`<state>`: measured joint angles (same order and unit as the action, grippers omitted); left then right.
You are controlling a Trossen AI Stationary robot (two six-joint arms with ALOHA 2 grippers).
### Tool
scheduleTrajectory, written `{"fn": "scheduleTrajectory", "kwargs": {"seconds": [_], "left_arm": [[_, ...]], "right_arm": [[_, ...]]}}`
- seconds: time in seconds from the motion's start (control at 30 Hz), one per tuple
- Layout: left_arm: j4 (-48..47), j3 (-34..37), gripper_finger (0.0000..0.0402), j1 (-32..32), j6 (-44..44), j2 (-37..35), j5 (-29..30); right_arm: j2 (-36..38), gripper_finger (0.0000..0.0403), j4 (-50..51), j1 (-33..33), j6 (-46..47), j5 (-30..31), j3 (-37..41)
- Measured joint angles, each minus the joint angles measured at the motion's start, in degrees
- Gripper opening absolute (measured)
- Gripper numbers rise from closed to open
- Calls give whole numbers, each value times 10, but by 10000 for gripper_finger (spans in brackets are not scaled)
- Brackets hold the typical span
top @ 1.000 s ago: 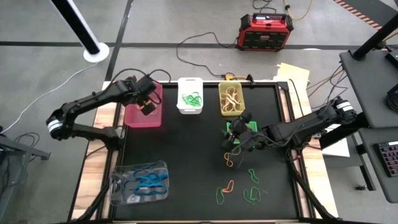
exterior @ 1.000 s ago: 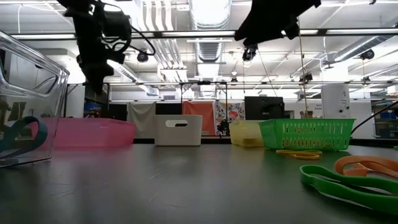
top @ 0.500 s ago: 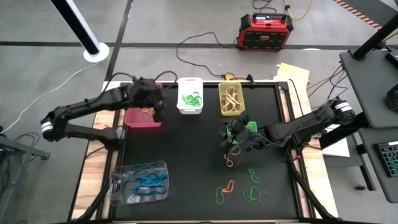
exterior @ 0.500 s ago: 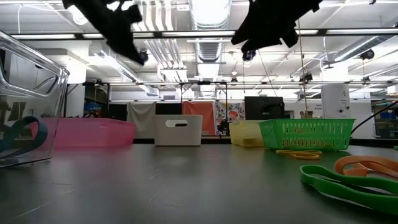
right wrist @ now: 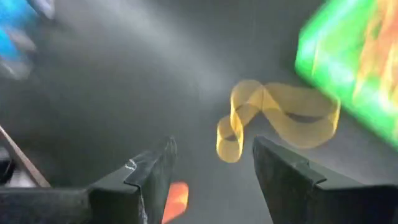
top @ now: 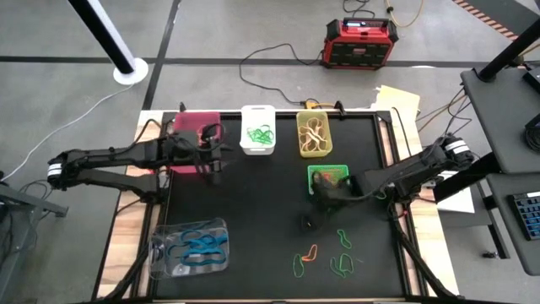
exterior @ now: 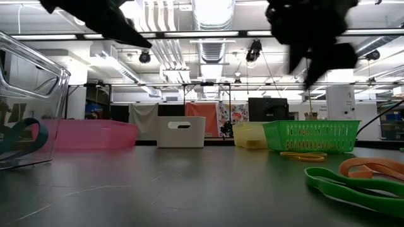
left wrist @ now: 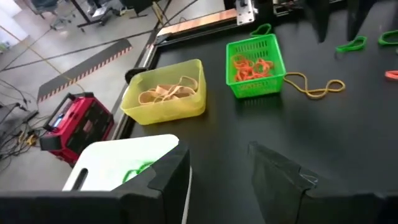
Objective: Sort rubber bands into baskets
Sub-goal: Put the green rubber band into the white bin
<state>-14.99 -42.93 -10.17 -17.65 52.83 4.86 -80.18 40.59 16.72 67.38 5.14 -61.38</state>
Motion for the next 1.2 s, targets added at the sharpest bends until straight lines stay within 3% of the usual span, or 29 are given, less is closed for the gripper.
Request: {"fn": "scheduleTrajectory", "kwargs": {"seconds": [0.17,0.33,0.53,0.77,1.07,1.2], "left_arm": [[6,26,144,0,20,-26,1],[17,29,144,0,21,-37,1],[25,24,144,0,20,-37,1],[30,24,144,0,17,-33,1],[37,24,144,0,17,-14,1],[51,24,144,0,17,-3,1]], "right_arm": [[-72,205,170,46,110,-120,-66],[-140,205,203,77,108,-170,-105],[-184,205,203,96,96,-170,-108],[-150,200,198,104,97,-125,-48],[-108,170,21,105,125,-131,80],[-107,141,6,105,125,-129,97]]}}
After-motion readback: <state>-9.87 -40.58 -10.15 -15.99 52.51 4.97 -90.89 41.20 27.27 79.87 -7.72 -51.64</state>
